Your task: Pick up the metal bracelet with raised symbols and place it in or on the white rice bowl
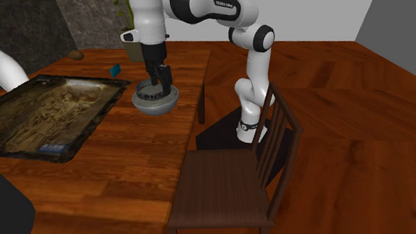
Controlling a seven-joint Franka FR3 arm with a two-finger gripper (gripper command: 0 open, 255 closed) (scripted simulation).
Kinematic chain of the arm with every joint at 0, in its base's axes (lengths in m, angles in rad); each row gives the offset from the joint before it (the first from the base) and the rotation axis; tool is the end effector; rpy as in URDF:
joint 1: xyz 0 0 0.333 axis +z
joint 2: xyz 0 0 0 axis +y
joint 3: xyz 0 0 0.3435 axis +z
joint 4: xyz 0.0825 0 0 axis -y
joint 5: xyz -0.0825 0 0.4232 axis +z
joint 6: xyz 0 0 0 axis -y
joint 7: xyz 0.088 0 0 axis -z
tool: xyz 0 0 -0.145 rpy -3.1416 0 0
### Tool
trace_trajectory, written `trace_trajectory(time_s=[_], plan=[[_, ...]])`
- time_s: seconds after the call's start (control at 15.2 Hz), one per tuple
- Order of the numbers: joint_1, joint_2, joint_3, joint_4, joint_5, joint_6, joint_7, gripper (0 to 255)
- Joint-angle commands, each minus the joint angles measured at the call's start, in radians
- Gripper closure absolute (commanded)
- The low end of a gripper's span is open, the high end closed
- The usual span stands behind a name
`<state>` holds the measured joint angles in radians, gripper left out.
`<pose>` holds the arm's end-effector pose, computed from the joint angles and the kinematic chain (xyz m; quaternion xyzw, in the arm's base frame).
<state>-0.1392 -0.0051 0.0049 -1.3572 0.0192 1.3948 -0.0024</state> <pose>0.5653 -0.0733 0.7082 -0.9977 0.0640 -0.0219 0.0079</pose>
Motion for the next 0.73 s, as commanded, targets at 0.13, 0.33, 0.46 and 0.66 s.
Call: trace_trajectory(time_s=[0.13,0.33,0.46,0.66], plan=[[-0.001,0.088,-0.001,0.242,0.0,-0.154,0.001,0],[-0.001,0.088,-0.001,0.242,0.0,-0.154,0.001,0],[-0.001,0.088,-0.001,0.242,0.0,-0.154,0.001,0],[-0.001,0.088,-0.001,0.241,0.0,-0.153,0.001,0]])
